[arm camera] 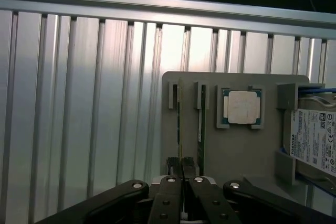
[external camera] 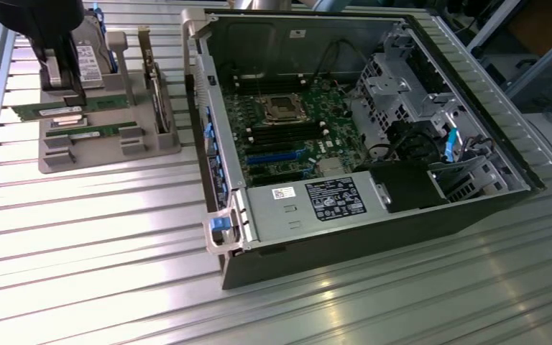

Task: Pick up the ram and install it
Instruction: 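Pick up the ram and move it above insertion slot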

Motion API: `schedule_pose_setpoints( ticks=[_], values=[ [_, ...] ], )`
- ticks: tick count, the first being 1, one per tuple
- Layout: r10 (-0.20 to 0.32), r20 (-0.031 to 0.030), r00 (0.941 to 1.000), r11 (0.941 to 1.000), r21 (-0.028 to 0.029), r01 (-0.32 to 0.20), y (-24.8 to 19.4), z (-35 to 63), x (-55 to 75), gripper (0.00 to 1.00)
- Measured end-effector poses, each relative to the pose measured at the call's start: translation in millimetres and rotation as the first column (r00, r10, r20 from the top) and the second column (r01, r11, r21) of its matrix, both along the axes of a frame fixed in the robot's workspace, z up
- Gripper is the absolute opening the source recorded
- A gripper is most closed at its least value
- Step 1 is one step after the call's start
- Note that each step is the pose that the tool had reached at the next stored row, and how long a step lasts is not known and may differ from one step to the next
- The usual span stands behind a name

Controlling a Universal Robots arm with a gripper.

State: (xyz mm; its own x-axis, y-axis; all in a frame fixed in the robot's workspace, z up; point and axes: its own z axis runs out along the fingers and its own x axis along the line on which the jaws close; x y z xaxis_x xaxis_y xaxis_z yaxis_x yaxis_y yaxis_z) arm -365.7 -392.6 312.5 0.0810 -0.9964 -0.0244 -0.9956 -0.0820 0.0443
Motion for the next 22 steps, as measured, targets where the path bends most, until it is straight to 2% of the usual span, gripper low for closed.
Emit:
schedule_pose_setpoints(
  ticks=[22],
  values=[
    [0.000,0.0000,1.0000,1.0000,0.0000,0.000,0.0,20.8,0.0,0.12]
  ],
)
